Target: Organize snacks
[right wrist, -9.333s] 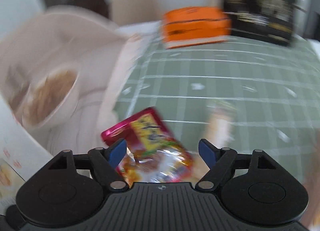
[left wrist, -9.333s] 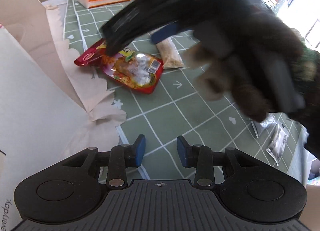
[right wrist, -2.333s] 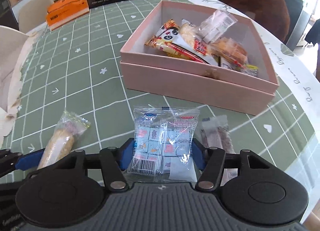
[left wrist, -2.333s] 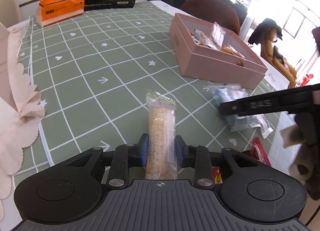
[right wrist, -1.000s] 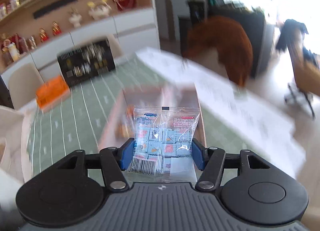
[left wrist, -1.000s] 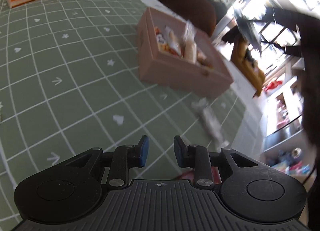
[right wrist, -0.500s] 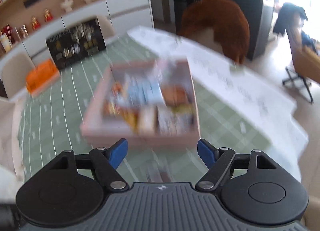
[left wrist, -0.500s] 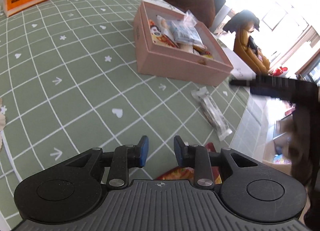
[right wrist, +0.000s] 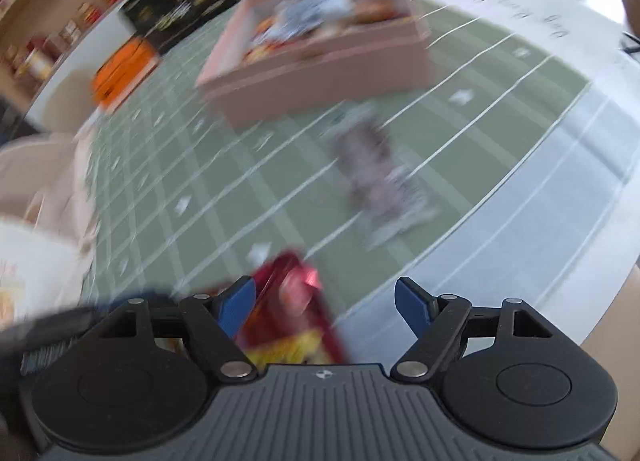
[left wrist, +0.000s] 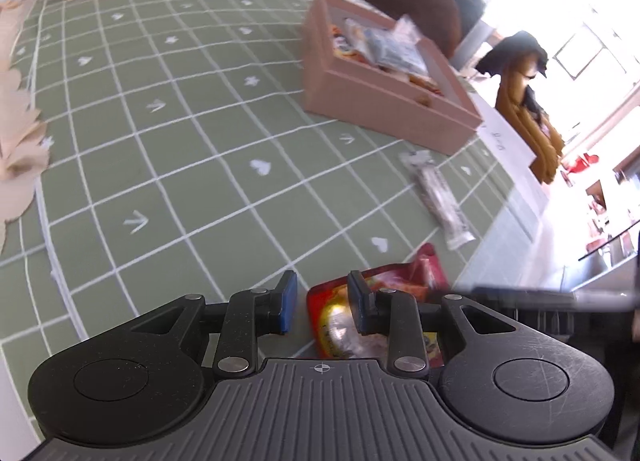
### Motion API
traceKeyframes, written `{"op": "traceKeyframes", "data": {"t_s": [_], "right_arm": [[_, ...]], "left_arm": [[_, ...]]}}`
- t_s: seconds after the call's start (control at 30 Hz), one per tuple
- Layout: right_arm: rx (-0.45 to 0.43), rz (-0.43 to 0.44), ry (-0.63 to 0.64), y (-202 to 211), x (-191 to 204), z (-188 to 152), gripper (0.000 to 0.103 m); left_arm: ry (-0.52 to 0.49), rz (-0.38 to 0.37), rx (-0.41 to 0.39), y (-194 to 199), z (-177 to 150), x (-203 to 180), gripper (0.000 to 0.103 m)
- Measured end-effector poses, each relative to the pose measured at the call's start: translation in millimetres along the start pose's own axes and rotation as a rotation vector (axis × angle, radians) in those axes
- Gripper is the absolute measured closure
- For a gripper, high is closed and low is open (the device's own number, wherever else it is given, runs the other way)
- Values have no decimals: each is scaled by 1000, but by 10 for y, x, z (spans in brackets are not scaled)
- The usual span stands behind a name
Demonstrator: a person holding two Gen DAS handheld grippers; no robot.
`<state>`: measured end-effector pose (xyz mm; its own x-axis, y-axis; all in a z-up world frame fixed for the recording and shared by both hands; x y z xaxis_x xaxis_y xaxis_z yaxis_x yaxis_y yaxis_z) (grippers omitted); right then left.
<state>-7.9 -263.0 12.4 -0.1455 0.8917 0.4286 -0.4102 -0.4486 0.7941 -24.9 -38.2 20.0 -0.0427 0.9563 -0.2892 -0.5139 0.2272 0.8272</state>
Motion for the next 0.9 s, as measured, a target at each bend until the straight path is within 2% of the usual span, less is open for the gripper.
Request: {"op": "traceKeyframes", "data": {"t_s": [0.13,0.33,0.53,0.6,0.67,0.7,0.9], "right_arm": [[38,-39,100,10,134,-256,25],[77,-81,178,75,164,-378,25],[122,-42,220,97,209,-469,25],[113,-74,280,65,274,-519,25],[100,-141,343,15,322,-543,25],[91,-168,361,-7,323,-538,22],[23,-207,273,-44,106,-285,21]], "left_arm": [[19,-4,26,-101,-36,-28,71],[60,-27,41,-165,-67,-90,71],[73,-42,40,-234,-15,-140,72],[74,-46,42,-252,3,-161,72],[71,-53,43,-259,10,-181,72],[71,-58,45,-260,8,-185,72],[83,-91,74,-248,-20,-154,72]]}}
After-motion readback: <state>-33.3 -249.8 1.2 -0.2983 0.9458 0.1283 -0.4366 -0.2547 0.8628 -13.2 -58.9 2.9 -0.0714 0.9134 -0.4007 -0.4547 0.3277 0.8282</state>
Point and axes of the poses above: each gripper's, at about its wrist camera, not at the fingertips, and y roughly against the way its jaws point, x to its left, z to its top, the point moved 3 cm from there along -y, roughly the way its jaws point, and after that the axes turned 6 degrees about z, right-handed, at the moved point
